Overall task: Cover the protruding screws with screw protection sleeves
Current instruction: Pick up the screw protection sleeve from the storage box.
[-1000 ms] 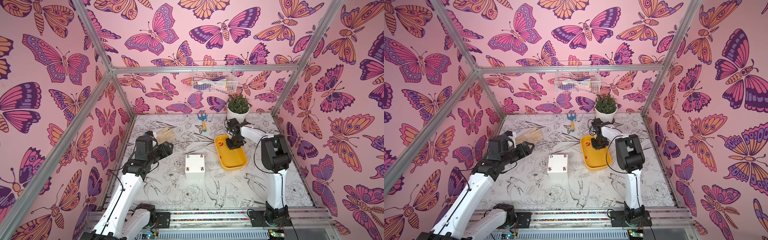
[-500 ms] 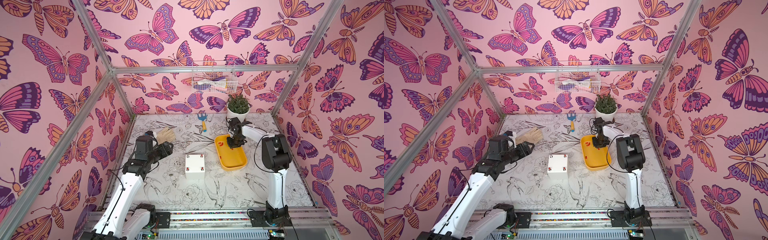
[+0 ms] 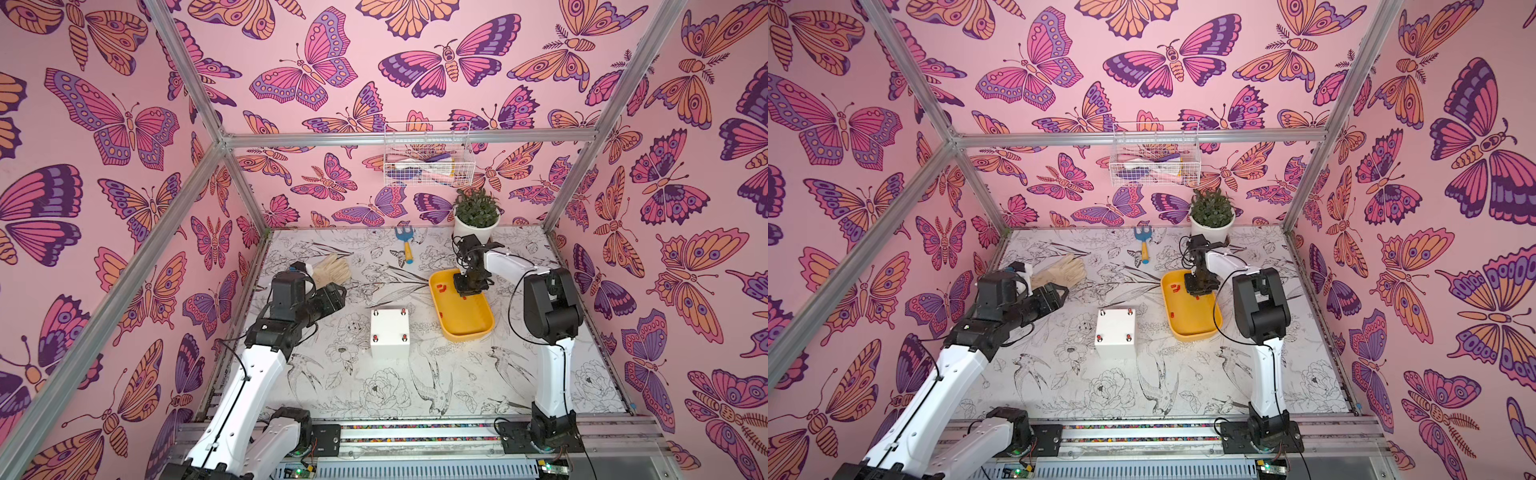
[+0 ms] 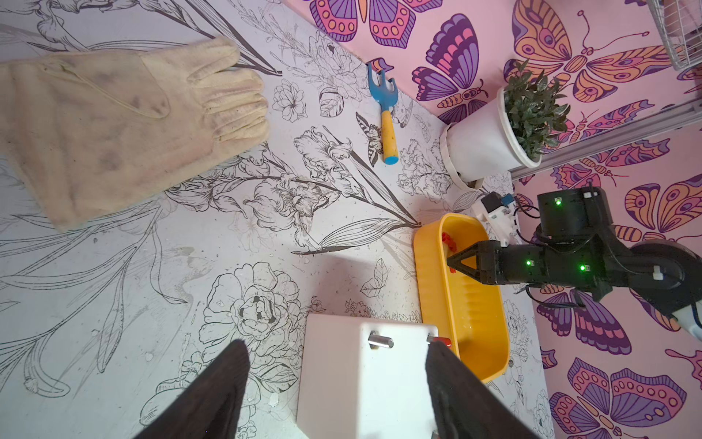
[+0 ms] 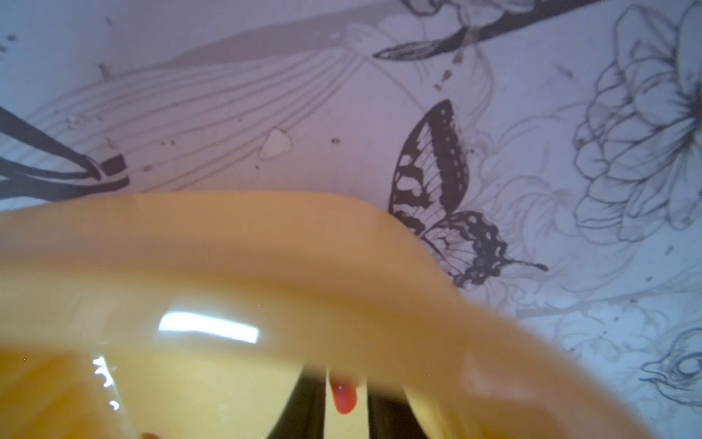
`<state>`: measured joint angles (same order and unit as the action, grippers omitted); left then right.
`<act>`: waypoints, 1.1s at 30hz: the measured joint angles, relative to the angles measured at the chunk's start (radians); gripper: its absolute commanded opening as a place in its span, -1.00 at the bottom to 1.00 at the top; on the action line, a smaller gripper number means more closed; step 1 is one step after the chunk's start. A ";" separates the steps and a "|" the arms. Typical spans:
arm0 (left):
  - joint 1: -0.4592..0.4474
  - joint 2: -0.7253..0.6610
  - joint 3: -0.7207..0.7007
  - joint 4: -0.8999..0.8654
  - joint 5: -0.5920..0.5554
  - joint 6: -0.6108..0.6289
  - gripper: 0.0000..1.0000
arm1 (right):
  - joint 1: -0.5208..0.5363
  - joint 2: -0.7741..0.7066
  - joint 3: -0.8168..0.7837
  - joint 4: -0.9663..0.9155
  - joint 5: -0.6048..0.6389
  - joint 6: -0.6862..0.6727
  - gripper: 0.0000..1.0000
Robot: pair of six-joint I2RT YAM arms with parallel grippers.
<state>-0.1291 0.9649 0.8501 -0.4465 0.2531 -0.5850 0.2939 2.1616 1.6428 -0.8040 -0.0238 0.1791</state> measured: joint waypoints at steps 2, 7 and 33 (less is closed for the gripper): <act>0.000 0.000 0.000 0.000 0.000 0.000 0.52 | 0.000 0.000 0.000 0.000 0.000 0.000 -0.57; 0.000 0.000 0.000 0.000 0.000 0.000 0.52 | 0.000 0.000 0.000 0.000 0.000 0.000 -0.58; 0.000 -0.002 0.000 0.000 0.000 0.000 0.52 | -0.005 -0.013 -0.026 0.023 -0.011 0.001 -0.62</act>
<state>-0.1291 0.9630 0.8501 -0.4465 0.2535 -0.5850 0.2893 2.1487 1.6173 -0.7811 -0.0345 0.1799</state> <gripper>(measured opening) 0.761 0.191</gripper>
